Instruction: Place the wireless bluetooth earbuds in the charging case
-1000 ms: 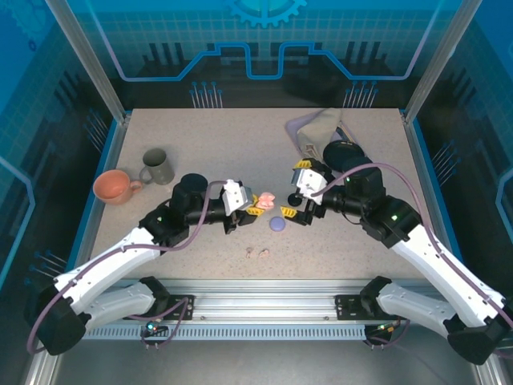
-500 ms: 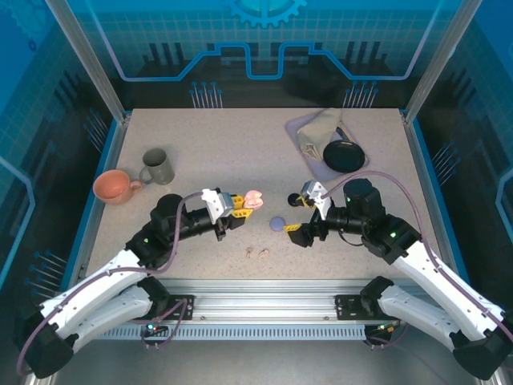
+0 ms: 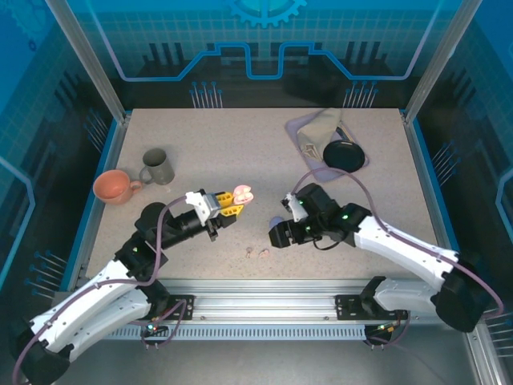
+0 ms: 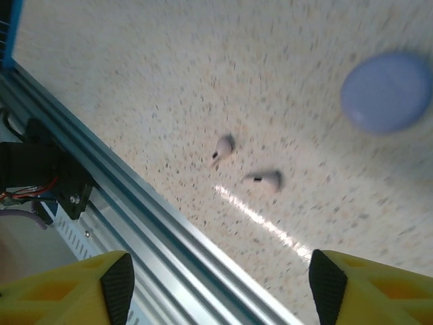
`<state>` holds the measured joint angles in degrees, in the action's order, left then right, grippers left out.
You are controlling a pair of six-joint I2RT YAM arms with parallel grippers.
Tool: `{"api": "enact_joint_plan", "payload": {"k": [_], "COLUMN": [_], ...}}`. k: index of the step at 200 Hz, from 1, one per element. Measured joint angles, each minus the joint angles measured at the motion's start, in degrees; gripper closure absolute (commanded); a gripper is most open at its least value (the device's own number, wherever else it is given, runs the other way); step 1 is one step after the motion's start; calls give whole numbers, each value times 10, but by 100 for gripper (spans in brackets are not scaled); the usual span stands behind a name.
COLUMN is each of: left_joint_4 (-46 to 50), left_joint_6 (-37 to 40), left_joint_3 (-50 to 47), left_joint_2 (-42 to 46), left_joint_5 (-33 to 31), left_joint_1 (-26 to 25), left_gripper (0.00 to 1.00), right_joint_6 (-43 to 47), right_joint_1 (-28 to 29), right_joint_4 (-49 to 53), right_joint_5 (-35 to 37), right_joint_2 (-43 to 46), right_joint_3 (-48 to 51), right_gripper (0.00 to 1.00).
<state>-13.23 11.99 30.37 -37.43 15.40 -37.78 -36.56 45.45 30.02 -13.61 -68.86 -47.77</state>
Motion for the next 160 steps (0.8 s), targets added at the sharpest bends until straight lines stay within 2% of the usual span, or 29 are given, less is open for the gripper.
{"api": "enact_joint_plan", "payload": {"k": [32, 70, 108, 160], "left_joint_4": [15, 36, 60, 78], "left_joint_6": [1, 4, 5, 6], "left_joint_3": [0, 0, 0, -3], "left_joint_2": [16, 41, 81, 120], "left_joint_5": [-2, -2, -2, -3], "left_joint_1": [0, 0, 0, 0], "left_gripper": [100, 100, 100, 100], "right_joint_6": [-106, -170, -205, -215], "right_joint_1": [43, 80, 101, 109], "right_joint_4": [26, 31, 37, 70], "right_joint_5": [45, 77, 89, 88], "right_joint_2": [-90, -188, -282, -363], "right_joint_3": [-60, -117, -174, -242], "right_gripper": [34, 37, 42, 46]}}
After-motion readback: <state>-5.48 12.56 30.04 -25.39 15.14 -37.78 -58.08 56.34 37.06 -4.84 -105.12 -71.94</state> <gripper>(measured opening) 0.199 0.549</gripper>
